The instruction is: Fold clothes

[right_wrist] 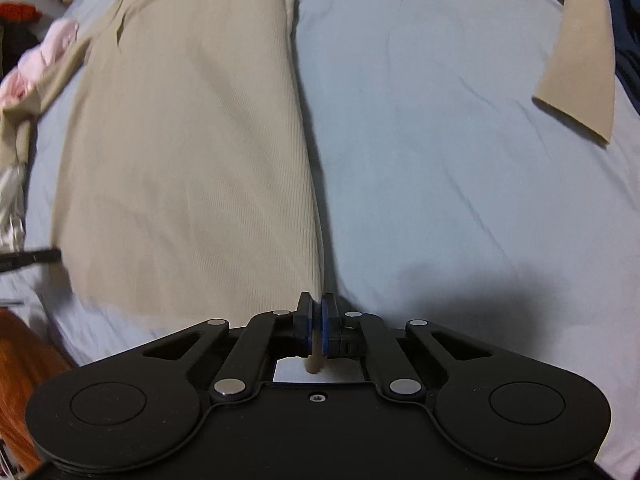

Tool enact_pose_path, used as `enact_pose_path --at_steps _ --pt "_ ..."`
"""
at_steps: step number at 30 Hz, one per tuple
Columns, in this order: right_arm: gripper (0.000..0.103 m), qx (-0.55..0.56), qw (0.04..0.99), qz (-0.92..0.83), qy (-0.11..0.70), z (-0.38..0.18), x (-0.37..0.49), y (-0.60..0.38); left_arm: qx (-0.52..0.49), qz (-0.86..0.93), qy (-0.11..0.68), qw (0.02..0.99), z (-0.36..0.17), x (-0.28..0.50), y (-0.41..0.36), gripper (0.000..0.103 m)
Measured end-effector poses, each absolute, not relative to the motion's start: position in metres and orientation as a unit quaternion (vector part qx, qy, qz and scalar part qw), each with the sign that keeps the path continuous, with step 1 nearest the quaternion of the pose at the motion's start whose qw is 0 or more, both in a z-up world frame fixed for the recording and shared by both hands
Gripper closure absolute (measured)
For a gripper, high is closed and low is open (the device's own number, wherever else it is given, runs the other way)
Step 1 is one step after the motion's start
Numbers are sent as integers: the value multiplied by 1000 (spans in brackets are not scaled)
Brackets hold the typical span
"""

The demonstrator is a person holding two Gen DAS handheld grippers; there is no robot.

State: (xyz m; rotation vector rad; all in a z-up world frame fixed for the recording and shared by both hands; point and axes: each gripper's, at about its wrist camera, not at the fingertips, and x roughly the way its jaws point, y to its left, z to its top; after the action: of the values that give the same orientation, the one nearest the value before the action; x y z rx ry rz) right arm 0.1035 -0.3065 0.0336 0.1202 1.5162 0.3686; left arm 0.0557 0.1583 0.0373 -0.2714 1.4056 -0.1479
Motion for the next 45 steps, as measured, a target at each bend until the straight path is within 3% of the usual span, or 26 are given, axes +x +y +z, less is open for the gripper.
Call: enact_pose_path --at_steps 10,15,19,24,26,30,35,37,45 --pt "101 -8 707 135 694 32 100 -296 -50 -19 673 738 42 48 164 103" --pt "100 -3 714 125 689 37 97 -299 -88 -28 666 741 44 47 175 103" --pt "73 0 737 100 668 48 97 -307 -95 -20 650 754 52 46 180 102" --pt "69 28 788 92 608 68 97 -317 -113 -26 607 786 70 43 185 78" --pt "59 37 808 87 582 76 97 -315 -105 -21 586 803 79 42 182 66" --pt "58 49 834 76 544 79 120 -305 -84 -5 549 832 95 40 175 62" --pt "50 57 865 104 487 95 108 -274 -117 -1 496 861 108 38 152 44" --pt "44 43 876 119 465 100 97 -255 -131 -5 476 869 105 40 135 43" --pt "41 13 909 147 391 108 52 -214 -90 23 426 900 98 22 104 37"
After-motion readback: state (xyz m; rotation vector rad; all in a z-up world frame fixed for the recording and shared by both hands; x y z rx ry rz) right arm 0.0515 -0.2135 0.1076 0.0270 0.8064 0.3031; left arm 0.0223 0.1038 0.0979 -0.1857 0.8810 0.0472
